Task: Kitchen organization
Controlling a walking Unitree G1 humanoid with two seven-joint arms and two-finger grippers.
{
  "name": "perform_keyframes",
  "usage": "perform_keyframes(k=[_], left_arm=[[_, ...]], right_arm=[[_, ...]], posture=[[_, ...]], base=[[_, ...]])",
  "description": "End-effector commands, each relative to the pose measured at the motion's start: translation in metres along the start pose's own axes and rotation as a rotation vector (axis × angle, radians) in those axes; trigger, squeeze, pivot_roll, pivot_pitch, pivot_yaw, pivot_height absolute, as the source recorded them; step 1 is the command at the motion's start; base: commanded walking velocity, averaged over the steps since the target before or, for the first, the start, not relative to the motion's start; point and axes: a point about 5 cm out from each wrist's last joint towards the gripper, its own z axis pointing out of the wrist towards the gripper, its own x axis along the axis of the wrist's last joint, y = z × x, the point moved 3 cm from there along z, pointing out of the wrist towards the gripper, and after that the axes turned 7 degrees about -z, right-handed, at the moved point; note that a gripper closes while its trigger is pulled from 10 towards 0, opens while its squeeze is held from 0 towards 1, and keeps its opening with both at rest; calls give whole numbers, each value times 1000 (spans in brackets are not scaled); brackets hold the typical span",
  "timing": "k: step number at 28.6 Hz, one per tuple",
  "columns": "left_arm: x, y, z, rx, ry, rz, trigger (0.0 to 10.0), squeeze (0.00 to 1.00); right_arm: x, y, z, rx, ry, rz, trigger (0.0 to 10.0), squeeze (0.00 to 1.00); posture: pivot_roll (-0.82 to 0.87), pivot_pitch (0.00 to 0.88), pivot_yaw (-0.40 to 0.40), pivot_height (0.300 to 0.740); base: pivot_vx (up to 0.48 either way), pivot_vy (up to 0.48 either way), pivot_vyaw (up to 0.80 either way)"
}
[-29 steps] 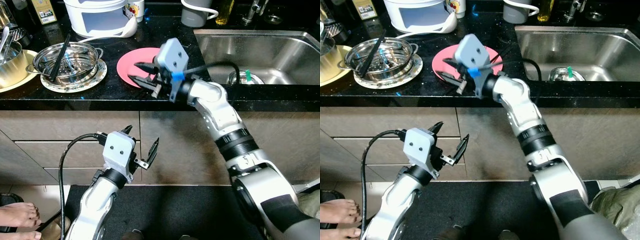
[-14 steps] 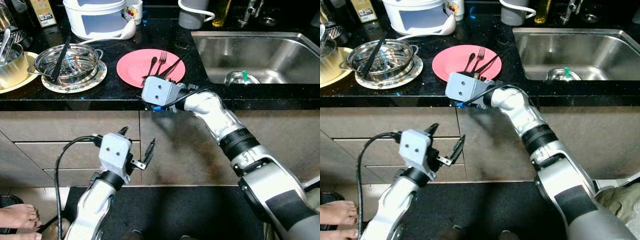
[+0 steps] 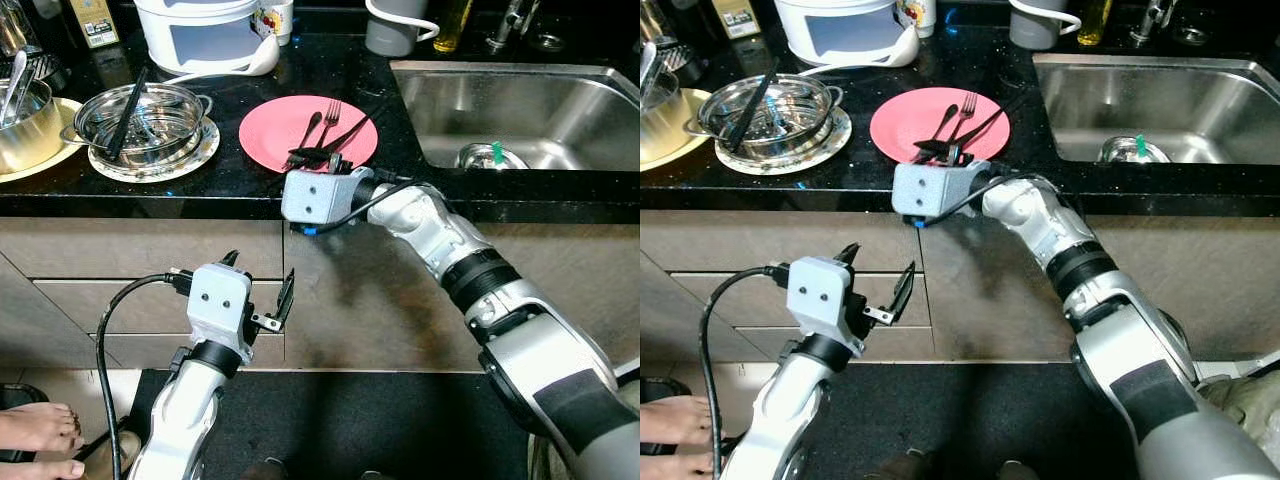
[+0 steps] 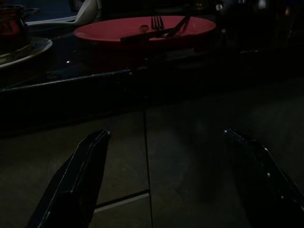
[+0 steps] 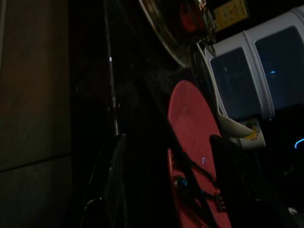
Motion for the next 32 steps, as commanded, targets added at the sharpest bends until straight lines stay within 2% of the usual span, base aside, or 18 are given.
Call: perform_keyframes(k=[1,9,17,21,27,31,32], left_arm=[[0,0,-2,9,-9,2,10000,0],[0,1,-2,8,-9,1,10000,0],[0,2,0,7,-7,-2,10000,0],[0,3,0,6,-6,-3,10000,0],[0,4,1,11,-4,-6,10000,0],[0,4,1,8,-4,-6,10000,0],[0,5,1,7,-4,-6,10000,0]], right_arm=[[-1,2,0,4,-6,-35,10000,0],[5,2,5,-53,11,-52,10000,0],[17,-11,11,-37,51,-66,10000,0],[18,-12,12,-42,52,-70,10000,0],[25,-9,19,-117,41,-78,10000,0],[30,-12,23,-107,53,-83,10000,0],[32,-14,23,-101,57,-87,9725,0]], posture=[[84,118,-81,740],[84,122,-85,740],[83,126,-88,740],[81,125,-90,740],[83,124,-92,740],[83,123,-92,740],[84,121,-92,740]], base=[[0,0,0],[0,0,0],[0,0,0],[0,0,0],[0,0,0],[0,0,0],[0,0,0]])
